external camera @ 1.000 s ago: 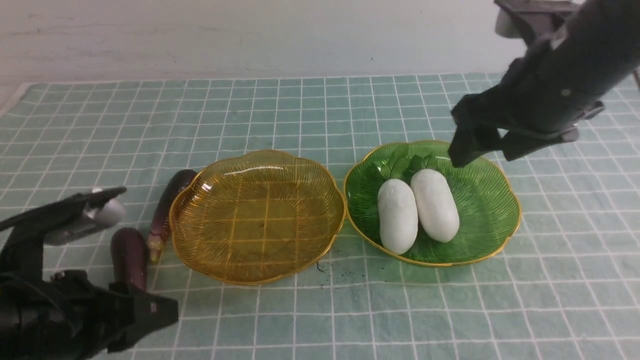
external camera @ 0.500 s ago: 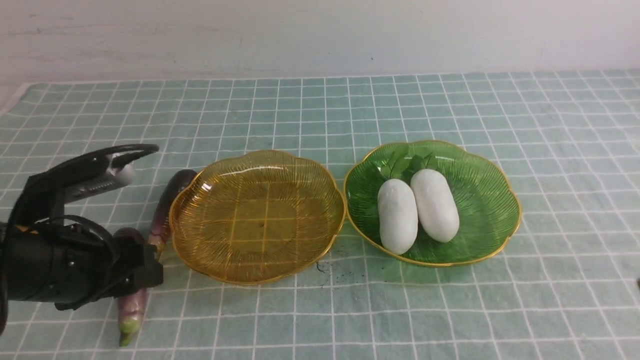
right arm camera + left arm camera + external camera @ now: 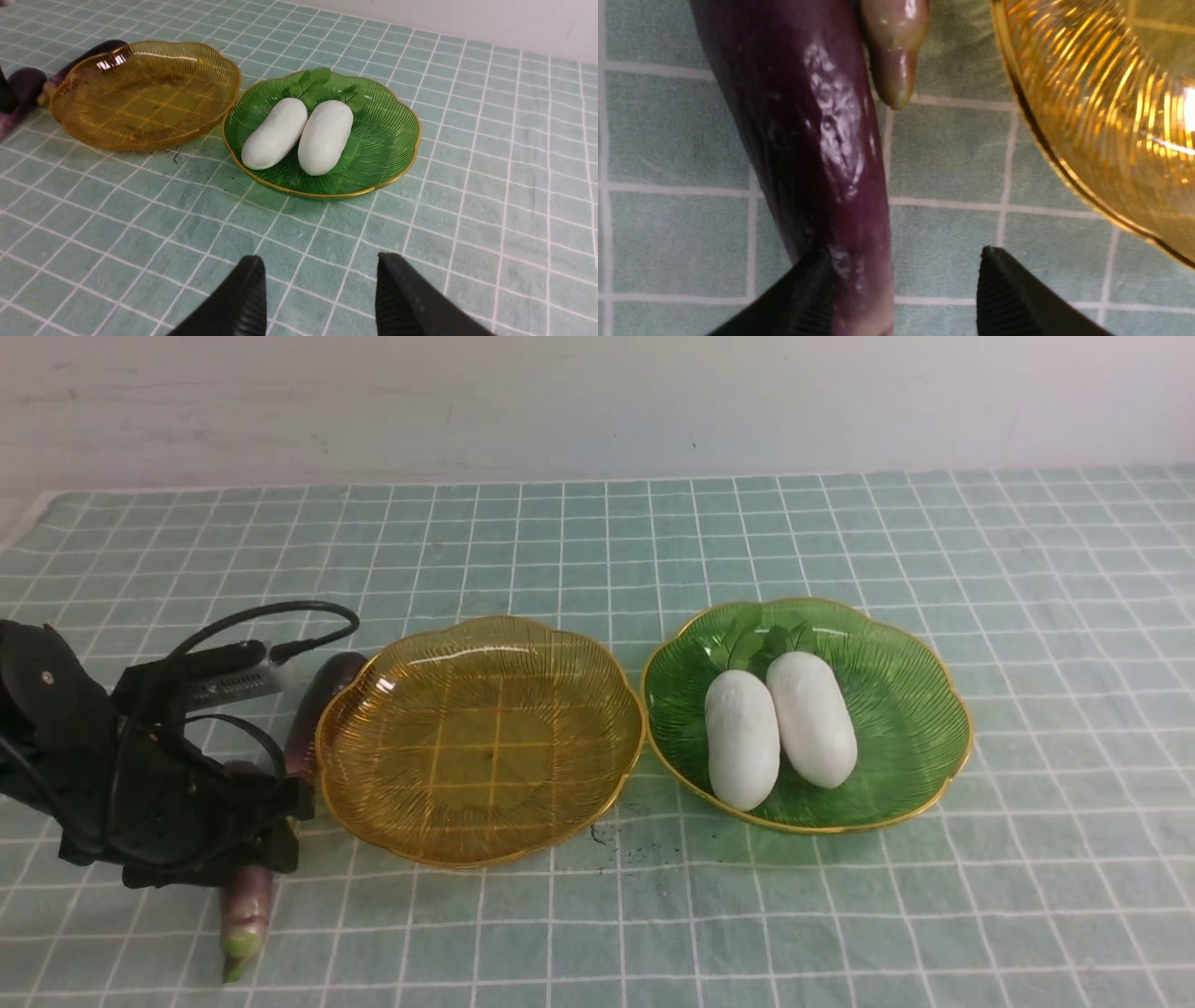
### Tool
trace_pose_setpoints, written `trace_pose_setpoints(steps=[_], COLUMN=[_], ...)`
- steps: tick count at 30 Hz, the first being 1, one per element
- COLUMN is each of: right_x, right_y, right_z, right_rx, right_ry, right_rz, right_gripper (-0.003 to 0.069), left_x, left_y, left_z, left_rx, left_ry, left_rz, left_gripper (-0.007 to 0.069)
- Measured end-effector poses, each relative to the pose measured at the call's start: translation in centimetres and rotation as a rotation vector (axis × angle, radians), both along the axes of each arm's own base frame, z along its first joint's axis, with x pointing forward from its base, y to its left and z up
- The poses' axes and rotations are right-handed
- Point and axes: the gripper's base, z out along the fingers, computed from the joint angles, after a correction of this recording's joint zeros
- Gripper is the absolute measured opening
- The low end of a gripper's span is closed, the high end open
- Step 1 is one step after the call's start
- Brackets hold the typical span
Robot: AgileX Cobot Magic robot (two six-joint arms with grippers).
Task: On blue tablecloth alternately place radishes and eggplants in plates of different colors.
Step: 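Pick up the eggplant and place it in the yellow plate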
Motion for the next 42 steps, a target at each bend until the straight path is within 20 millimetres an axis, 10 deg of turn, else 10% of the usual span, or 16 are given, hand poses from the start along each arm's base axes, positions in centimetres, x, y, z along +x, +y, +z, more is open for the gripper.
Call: trace_pose_setpoints(steps=[17, 24, 37, 42], right_x=[2.4, 2.3, 2.3, 2.4], right_y=[0.9, 0.9, 0.9, 0.9], right_z=[-0.3, -0.3, -0.3, -0.3], right_rx=[-0.024, -0.023, -0.021, -0.019], right_ry=[0.099, 0.099, 0.099, 0.093], right_rz=[0.005, 0.005, 0.006, 0.006], right_gripper=[0.0307, 0.0307, 0.0307, 0.0307], left_x=[0.5, -0.1, -1.6, -0.8], left_y=[0.7, 0.7, 0.9, -1.6], left_z=[-2.6, -2.4, 9.0, 9.3], left_rx=[0.102, 0.102, 0.128, 0.004], left_ry=[0.087, 0.135, -0.041, -0.074], left_rz=[-0.078, -0.091, -0.027, -0.039], left_gripper=[0.038, 0.0258, 0.0258, 0.0258])
